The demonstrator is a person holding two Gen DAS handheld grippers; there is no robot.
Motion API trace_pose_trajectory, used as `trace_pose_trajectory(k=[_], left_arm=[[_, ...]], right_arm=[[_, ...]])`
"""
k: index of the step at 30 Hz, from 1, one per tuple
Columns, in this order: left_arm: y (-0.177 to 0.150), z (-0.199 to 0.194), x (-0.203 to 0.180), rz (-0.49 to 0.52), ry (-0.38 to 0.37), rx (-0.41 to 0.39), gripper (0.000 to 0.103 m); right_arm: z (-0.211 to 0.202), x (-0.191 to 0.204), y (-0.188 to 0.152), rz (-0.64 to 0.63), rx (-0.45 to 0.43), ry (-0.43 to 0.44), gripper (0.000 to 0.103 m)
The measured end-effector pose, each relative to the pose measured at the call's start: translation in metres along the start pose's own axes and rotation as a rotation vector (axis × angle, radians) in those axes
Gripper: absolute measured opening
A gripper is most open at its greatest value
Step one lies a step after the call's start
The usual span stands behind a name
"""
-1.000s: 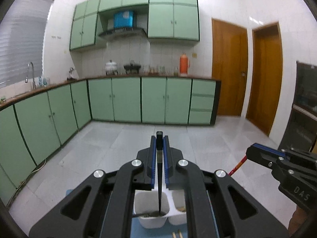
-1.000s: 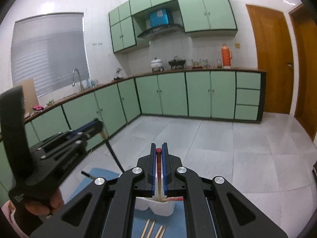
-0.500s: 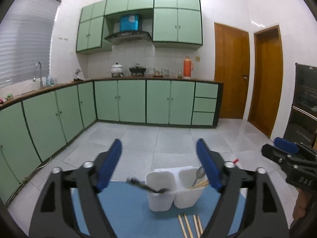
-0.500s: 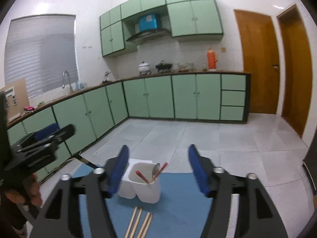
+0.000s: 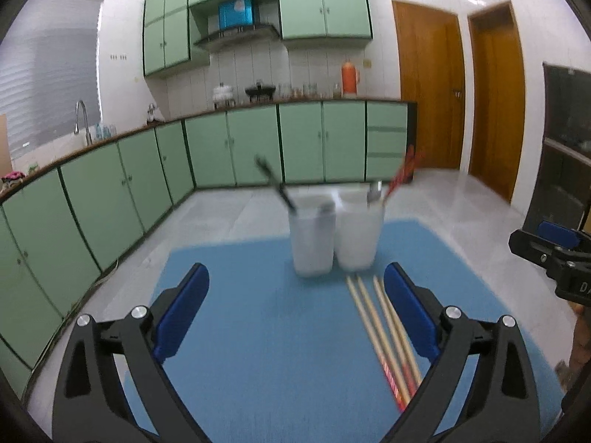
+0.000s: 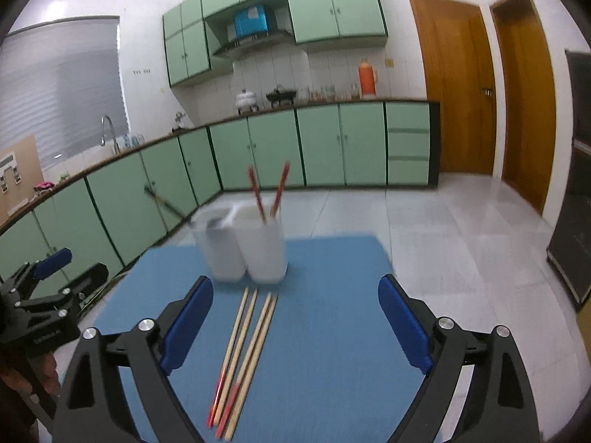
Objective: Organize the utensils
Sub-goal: 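Open both tools and raise them away from the holder, then move the right tool over a plain wooden chopstick and close on it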
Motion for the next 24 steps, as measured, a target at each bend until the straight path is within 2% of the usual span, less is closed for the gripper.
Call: trace_pose_trajectory(k=[6,10,16,22,24], left_arm=[[-0.051,0.002,0.002,-0.005,-0.003,0.113,0.093],[-0.081,0.002,0.004,-0.004,0.001,0.172,0.093],[-0.107,0.002,0.009,-0.018,0.003,0.231,0.093],[-0.123,0.003,0.012,-0.028,0.009,0.265,0.093],[-0.126,0.003,0.014,-0.029,0.012,0.272,0.093]], right_arm=[[0.007,0.007,-0.049,0.017,0.094,0.004,0.089],[0.009,0.017,-0.078,-0.015,0.139,-0.008,0.088],[0.009,0.031,-0.115,-0.055,0.200,-0.004,0.073],[0.013,0.038,-0.136,-0.075,0.246,0.005,0.053],[0.014,0.042,-0.143,-0.079,0.261,0.015,0.049]])
Point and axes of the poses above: each gripper's, at about its wrist camera, not at the fingertips, and z roughly the way its jaws point, x to its left, y to its top, the point moved 7 cm from there along z, roughly the way its jaws point, and after that the axes turned 1 degree about -x, right-handed, at the moved point
